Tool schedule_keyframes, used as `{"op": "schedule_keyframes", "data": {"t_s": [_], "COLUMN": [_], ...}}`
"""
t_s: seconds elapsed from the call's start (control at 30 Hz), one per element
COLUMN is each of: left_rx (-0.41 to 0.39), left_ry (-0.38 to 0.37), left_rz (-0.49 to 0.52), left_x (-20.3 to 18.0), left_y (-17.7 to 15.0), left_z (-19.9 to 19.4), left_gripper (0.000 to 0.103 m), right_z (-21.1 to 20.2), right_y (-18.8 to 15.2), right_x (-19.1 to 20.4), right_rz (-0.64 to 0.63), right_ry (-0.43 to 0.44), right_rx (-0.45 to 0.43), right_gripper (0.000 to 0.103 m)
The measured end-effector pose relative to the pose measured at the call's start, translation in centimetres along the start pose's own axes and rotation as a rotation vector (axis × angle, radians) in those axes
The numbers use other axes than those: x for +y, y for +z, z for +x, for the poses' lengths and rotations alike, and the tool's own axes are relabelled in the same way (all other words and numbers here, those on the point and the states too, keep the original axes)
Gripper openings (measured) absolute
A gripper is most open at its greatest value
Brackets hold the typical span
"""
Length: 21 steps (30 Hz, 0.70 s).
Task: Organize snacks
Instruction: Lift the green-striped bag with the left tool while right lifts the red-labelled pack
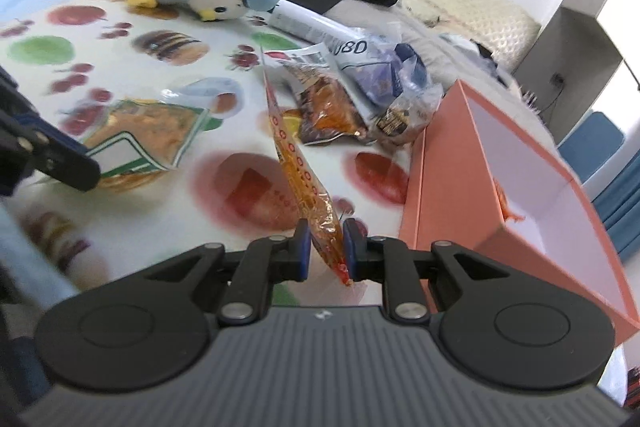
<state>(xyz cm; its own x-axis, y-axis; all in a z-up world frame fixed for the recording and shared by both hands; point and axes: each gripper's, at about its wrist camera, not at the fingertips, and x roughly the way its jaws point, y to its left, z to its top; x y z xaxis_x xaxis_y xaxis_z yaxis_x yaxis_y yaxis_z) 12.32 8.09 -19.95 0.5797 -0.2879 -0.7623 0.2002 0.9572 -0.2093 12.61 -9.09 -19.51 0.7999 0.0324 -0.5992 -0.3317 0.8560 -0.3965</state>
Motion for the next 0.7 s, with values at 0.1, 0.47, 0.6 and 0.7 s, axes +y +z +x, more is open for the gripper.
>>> {"op": "schedule_keyframes", "data": {"t_s": [0.1,0.47,0.6,0.7], "left_rx": [-0.008,-0.098,-0.138,-0.13], "left_ry": [0.017,0.084,0.111,0.15], "left_rz": [-0.017,-0.244,-0.285,-0.281], "left_x": [0.0,0.6,1.3,2.0], "left_y": [-0.9,-2.6,-1.5,-0.1], "left_z": [-0.9,-3.1,-2.9,-1.6], "left_gripper": [0.007,0.086,0.091,0.091], "right_z": [-1.1,-1.7,-1.2,0.1], "right_y": [-0.4,-0.2,0.0,0.0], "right_x": [-0.2,-1.1,-2.2,-2.8], "right_rz": [0.018,0.124,0.152,0.14], "right_ry": [0.049,0.306,0.376,0.377], "right_rx": [0.011,0.071,0.057,0.078], "right_gripper": [0.02,0.065,0.076,0.076]}}
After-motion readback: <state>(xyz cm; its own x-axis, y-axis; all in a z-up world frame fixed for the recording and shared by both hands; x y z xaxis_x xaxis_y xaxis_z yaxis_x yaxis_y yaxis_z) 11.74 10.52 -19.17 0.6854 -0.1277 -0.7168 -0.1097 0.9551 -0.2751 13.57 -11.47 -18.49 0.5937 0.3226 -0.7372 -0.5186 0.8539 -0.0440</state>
